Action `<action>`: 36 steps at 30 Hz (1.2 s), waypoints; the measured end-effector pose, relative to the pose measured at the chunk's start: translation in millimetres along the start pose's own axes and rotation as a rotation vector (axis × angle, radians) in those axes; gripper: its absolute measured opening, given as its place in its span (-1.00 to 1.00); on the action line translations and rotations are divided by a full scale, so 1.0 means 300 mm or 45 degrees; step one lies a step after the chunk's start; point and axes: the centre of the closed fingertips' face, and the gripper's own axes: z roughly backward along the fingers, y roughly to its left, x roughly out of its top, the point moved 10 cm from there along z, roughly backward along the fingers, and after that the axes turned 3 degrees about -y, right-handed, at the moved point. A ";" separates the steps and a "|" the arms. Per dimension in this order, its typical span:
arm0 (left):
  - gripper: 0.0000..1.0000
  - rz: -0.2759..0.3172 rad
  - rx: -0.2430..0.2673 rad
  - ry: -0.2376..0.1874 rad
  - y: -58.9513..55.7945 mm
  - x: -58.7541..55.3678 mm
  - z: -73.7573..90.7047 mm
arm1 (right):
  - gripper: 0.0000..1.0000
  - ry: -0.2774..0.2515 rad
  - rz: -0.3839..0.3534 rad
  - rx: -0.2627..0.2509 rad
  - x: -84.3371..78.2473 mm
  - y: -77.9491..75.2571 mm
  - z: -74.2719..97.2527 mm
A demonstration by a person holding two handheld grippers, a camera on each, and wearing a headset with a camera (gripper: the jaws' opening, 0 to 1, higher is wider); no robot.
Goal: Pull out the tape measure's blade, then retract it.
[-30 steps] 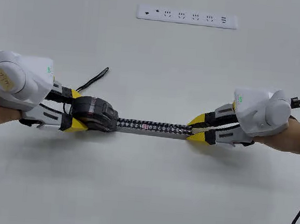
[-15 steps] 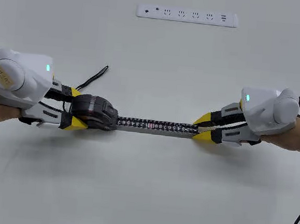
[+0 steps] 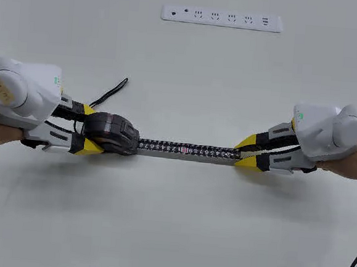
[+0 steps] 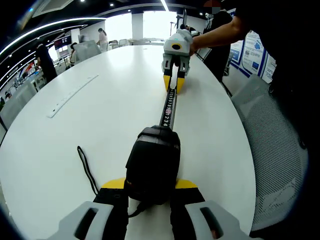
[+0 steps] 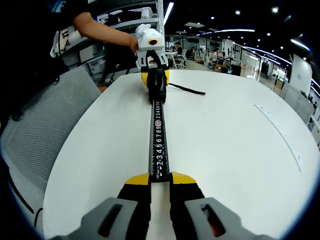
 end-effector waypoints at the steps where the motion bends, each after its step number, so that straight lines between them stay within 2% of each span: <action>1: -0.43 0.000 -0.001 0.000 0.000 0.000 0.000 | -0.77 0.002 -0.001 -0.001 -0.003 0.000 0.003; 36: -0.42 0.005 -0.005 0.010 0.002 0.002 -0.002 | -0.78 0.062 -0.022 -0.043 -0.079 0.004 0.113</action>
